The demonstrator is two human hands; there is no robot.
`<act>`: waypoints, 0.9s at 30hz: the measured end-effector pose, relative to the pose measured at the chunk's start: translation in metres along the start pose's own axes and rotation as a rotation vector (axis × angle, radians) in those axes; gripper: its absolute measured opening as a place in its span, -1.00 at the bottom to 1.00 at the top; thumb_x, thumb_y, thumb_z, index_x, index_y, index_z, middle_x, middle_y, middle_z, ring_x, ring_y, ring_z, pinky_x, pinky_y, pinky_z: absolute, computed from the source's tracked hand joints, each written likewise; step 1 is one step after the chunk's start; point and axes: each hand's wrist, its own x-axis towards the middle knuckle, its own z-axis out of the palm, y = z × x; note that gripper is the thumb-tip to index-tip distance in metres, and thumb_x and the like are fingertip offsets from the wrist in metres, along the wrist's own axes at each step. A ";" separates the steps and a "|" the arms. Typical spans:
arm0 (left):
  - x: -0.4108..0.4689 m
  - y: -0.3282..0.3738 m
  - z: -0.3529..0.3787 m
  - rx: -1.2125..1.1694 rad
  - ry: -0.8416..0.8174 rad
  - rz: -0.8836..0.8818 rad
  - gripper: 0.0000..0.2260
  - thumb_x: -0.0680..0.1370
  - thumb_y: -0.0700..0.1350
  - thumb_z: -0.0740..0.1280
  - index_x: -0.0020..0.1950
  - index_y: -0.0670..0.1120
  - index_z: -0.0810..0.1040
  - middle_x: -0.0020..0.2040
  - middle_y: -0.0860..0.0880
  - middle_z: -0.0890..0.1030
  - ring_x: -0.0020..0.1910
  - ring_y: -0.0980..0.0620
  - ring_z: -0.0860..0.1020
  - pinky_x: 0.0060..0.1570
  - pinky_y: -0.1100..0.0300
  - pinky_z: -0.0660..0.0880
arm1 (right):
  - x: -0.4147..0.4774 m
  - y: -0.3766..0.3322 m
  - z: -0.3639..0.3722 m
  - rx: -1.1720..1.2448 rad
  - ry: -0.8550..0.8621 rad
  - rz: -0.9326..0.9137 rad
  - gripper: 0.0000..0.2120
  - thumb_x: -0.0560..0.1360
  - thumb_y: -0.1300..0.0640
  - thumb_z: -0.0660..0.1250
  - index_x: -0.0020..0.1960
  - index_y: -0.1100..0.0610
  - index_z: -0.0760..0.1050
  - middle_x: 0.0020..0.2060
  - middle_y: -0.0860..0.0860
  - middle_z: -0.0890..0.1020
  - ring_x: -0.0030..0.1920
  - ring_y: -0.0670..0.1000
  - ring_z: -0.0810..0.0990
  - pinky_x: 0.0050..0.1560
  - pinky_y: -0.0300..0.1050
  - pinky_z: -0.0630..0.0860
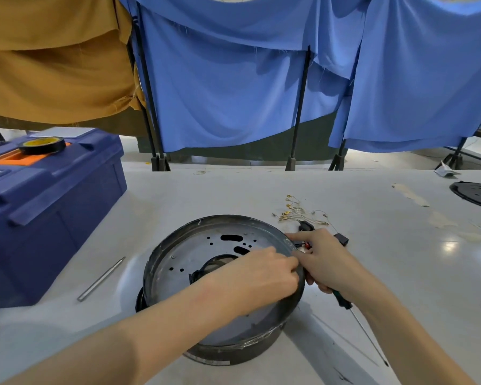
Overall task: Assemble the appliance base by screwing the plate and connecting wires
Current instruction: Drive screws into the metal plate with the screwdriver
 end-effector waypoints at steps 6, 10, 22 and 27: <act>-0.011 -0.001 0.019 0.286 0.248 0.180 -0.87 0.41 -0.21 0.38 -0.32 -0.02 0.57 -0.35 0.04 0.50 -0.41 0.06 0.44 -0.36 0.24 0.34 | -0.003 0.003 0.003 0.072 -0.001 0.004 -0.55 0.55 0.27 0.15 0.35 -0.03 0.52 -0.67 0.01 0.40 -0.67 -0.04 0.25 -0.61 -0.29 0.20; -0.015 -0.002 0.021 0.339 0.416 0.246 -0.81 0.48 -0.26 0.28 -0.31 -0.07 0.54 -0.36 0.01 0.47 -0.42 0.02 0.38 -0.35 0.20 0.31 | -0.002 0.003 0.002 0.147 0.001 0.043 -0.55 0.51 0.30 0.18 0.28 -0.05 0.56 -0.60 0.12 0.43 -0.66 -0.01 0.21 -0.57 -0.28 0.20; -0.016 -0.009 0.036 -0.097 0.551 0.038 -0.96 0.51 -0.13 0.44 -0.12 -0.04 0.69 -0.15 -0.01 0.59 -0.17 -0.02 0.53 -0.15 0.15 0.44 | -0.009 -0.003 -0.009 0.286 0.026 0.135 -0.80 0.59 0.15 0.29 0.05 0.27 0.60 -0.61 0.10 0.43 -0.66 -0.01 0.15 -0.56 -0.32 0.13; -0.021 -0.016 0.045 -0.725 0.279 -0.127 -0.79 0.55 0.00 0.38 0.12 -0.03 0.69 0.23 0.05 0.54 0.20 0.07 0.44 0.21 0.18 0.30 | -0.021 -0.040 -0.056 0.768 0.567 -0.068 -0.45 0.60 0.04 0.27 -0.56 0.12 0.43 -0.64 0.07 0.36 -0.69 -0.03 0.16 -0.59 -0.32 0.11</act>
